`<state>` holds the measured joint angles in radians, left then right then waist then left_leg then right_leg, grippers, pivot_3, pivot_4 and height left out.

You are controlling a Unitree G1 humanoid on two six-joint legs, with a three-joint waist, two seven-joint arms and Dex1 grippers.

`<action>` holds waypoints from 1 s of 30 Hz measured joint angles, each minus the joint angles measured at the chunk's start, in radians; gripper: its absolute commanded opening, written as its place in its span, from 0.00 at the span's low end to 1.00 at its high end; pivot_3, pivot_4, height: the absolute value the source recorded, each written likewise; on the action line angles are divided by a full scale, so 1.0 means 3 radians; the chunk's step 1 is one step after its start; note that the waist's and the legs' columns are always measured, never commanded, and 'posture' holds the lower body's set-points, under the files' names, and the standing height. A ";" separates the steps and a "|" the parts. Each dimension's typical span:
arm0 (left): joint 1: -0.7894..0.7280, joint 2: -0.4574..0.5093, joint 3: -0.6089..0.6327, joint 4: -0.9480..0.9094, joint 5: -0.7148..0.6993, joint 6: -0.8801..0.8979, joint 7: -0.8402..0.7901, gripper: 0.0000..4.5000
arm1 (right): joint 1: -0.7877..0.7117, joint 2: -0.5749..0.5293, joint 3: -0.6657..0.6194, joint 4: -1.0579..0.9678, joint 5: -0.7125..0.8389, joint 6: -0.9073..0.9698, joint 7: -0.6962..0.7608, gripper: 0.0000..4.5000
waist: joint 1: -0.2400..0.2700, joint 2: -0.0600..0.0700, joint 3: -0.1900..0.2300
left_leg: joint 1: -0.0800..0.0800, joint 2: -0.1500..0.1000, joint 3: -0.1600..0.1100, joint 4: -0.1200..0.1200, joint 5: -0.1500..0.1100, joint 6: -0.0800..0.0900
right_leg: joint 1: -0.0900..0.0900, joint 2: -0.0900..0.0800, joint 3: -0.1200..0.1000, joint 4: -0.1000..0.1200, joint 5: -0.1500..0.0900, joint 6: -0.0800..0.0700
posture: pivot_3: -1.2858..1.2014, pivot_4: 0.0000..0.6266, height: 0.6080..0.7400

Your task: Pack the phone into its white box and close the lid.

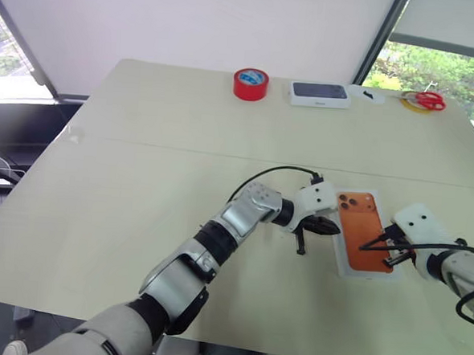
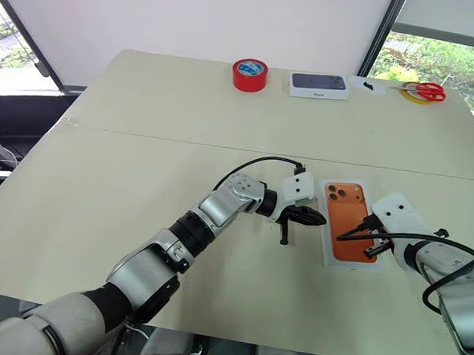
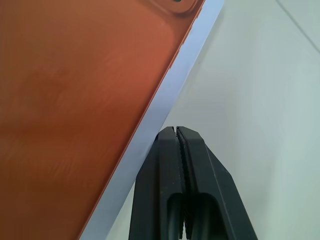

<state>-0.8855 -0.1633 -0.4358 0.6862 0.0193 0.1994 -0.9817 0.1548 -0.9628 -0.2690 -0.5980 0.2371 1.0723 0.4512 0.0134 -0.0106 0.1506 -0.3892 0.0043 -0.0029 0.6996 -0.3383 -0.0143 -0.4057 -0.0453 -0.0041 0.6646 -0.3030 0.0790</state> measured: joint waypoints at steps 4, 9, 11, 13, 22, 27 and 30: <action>-0.0021 -0.0001 0.0107 0.0044 -0.0018 -0.0035 0.0106 0.00 | 0.0111 -0.0002 -0.0226 0.0001 -0.0010 -0.0039 0.0093 0.02 | 0.0001 0.0001 0.0000 | 0.0000 -0.0001 0.0001 0.0000 0.0000 0.0000 | 0.0000 0.0000 0.0001 0.0000 0.0000 0.0000 | 0.52 0.24 0.88; -0.0238 -0.0043 0.0412 0.0319 -0.0090 -0.0049 0.0392 0.00 | 0.0258 -0.0009 -0.0658 -0.0003 0.0005 -0.0158 0.0340 0.02 | 0.0002 0.0000 0.0000 | 0.0000 -0.0004 0.0000 0.0000 0.0000 0.0000 | 0.0000 -0.0001 0.0001 0.0001 0.0000 0.0001 | 0.52 0.24 0.88; -0.0372 -0.0064 0.0506 0.0473 -0.0107 -0.0076 0.0518 0.00 | 0.0320 0.0034 -0.0878 -0.0132 0.0145 -0.0178 0.0539 0.02 | 0.0003 0.0000 0.0000 | 0.0000 -0.0005 -0.0001 0.0000 0.0000 0.0000 | 0.0000 0.0001 0.0001 0.0001 0.0000 0.0001 | 0.52 0.24 0.88; -0.0474 -0.0085 0.0535 0.0592 -0.0106 -0.0125 0.0564 0.00 | 0.0397 0.0103 -0.0988 -0.0296 0.0282 -0.0175 0.0689 0.02 | 0.0004 0.0000 0.0000 | 0.0001 -0.0005 -0.0002 0.0000 0.0000 0.0000 | 0.0000 0.0002 0.0000 0.0002 0.0000 0.0001 | 0.52 0.24 0.88; -0.0639 -0.0133 0.0296 0.1139 0.0159 -0.0199 0.0729 0.00 | 0.0757 0.0437 -0.0808 -0.0601 0.0390 -0.0033 0.0604 0.02 | -0.0002 0.0000 0.0000 | 0.0001 -0.0012 -0.0003 0.0000 0.0000 0.0001 | 0.0000 0.0000 0.0001 0.0003 0.0000 0.0001 | 0.52 0.24 0.88; -0.0669 -0.0147 0.0258 0.1309 0.0201 -0.0199 0.0785 0.00 | 0.0723 0.0520 -0.0759 -0.0576 0.0327 0.0041 0.0390 0.02 | 0.0001 -0.0001 0.0000 | 0.0003 -0.0012 -0.0003 0.0000 0.0002 0.0002 | 0.0002 -0.0001 0.0001 0.0003 0.0000 0.0001 | 0.52 0.24 0.88; -0.0687 -0.0154 0.0259 0.1331 0.0197 -0.0198 0.0801 0.00 | 0.0723 0.0528 -0.0749 -0.0576 0.0320 0.0041 0.0348 0.02 | 0.0000 -0.0001 0.0000 | 0.0003 -0.0013 -0.0003 0.0000 0.0002 0.0002 | 0.0003 -0.0002 0.0001 0.0003 0.0000 0.0001 | 0.52 0.24 0.88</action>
<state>-1.0916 -0.2094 -0.3582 1.0856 0.0784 0.1399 -0.7415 0.3716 -0.8044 -0.4937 -0.7708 0.3330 1.0845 0.5557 0.0135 -0.0108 0.1505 -0.3883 0.0003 -0.0038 0.6997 -0.3379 -0.0137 -0.4049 -0.0459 -0.0037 0.6654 -0.3031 0.0794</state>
